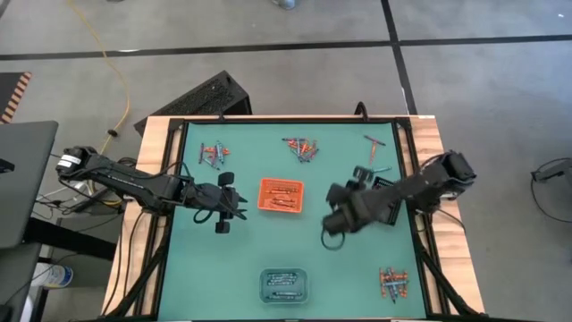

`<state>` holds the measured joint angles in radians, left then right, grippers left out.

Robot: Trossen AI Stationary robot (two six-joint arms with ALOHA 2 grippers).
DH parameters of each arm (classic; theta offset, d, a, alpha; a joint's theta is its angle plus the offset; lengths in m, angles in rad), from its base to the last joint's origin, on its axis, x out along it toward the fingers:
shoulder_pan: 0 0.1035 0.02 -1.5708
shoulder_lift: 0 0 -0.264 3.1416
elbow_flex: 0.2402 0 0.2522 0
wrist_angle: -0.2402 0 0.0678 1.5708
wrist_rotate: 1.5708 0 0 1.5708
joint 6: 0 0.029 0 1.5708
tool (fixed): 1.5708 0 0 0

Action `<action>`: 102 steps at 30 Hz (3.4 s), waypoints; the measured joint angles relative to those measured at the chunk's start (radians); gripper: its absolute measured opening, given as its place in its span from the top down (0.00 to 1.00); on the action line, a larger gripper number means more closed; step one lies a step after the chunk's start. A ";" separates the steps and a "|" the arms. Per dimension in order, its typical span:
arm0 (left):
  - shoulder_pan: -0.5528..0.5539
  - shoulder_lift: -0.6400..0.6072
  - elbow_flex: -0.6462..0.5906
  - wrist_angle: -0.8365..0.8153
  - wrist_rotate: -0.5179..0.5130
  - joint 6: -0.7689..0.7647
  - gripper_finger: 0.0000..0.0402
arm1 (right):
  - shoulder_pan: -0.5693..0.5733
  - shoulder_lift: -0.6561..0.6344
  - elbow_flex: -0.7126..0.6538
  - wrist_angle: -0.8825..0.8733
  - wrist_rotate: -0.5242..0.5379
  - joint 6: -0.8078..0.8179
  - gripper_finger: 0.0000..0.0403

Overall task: Sort crayons
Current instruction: Put the orange crayon into the orange bin

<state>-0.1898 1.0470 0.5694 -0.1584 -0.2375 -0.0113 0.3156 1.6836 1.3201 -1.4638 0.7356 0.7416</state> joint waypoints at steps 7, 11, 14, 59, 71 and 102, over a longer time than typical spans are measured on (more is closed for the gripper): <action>0.000 0.000 0.000 0.000 -0.002 0.018 0.72 | -0.306 -0.007 -0.101 0.022 0.014 -0.147 0.77; 0.000 0.000 0.000 0.000 -0.003 0.021 0.72 | -0.494 -0.022 -0.157 0.080 0.002 -0.248 0.77; 0.000 0.002 0.000 0.000 -0.003 0.037 0.72 | -0.634 -0.049 -0.202 0.156 -0.022 -0.326 0.77; 0.000 0.003 -0.001 -0.010 -0.011 0.027 0.72 | -1.286 -0.158 -0.481 0.818 -0.581 -0.363 0.68; 0.000 0.003 -0.001 -0.036 -0.005 0.026 0.72 | -1.252 -0.158 -0.514 0.817 -0.543 -0.205 0.68; -0.029 0.003 -0.001 -0.037 -0.002 0.029 0.72 | -1.136 -0.096 -0.554 0.854 -0.494 -0.028 0.78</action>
<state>-0.2189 1.0496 0.5686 -0.1955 -0.2390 0.0181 -0.8206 1.5879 0.7656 -0.6093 0.2417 0.7139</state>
